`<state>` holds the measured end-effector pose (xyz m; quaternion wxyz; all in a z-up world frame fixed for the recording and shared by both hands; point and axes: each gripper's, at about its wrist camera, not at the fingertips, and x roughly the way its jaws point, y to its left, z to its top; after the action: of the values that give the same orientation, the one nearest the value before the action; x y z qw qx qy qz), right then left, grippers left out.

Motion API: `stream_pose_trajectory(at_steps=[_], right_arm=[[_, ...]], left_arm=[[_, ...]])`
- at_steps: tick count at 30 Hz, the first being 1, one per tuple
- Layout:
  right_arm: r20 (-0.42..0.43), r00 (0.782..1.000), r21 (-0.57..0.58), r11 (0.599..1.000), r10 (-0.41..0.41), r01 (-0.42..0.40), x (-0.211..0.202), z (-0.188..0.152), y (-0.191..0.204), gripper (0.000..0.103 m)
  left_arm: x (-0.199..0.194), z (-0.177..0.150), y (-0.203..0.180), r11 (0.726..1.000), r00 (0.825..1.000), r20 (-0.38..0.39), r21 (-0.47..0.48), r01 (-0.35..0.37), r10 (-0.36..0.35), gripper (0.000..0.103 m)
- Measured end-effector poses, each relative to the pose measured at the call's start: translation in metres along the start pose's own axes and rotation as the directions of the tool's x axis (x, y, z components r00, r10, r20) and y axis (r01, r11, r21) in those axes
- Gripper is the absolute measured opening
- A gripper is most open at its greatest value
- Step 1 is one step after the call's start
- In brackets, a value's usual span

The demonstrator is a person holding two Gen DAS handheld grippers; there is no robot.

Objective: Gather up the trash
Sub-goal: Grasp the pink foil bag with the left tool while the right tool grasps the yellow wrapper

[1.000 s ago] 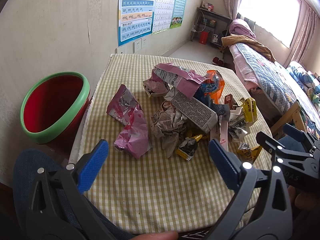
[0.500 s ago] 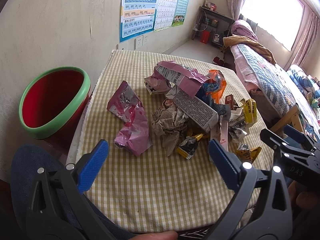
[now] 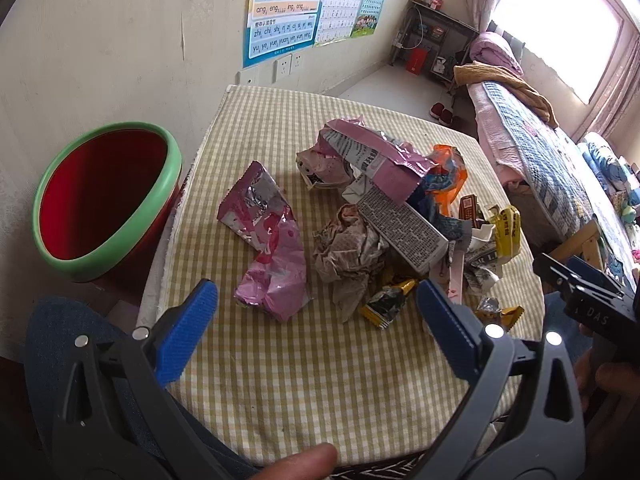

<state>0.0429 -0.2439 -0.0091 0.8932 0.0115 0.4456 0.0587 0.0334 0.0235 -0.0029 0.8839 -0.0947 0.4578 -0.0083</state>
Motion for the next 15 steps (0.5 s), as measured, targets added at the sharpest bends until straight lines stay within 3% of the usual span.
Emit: stream_pose_trajectory(at_steps=[9, 15], right_arm=[[-0.061, 0.998, 0.015, 1.0, -0.023, 0.024, 0.032, 0.019, -0.028, 0.096], [-0.083, 0.996, 0.02, 1.0, -0.01, 0.012, 0.05, 0.025, -0.033, 0.089]], left_arm=[[0.03, 0.013, 0.025, 0.999, 0.997, -0.074, -0.042, -0.03, 0.027, 0.097], [0.05, 0.017, 0.036, 0.997, 0.992, -0.123, -0.057, -0.042, 0.035, 0.087]])
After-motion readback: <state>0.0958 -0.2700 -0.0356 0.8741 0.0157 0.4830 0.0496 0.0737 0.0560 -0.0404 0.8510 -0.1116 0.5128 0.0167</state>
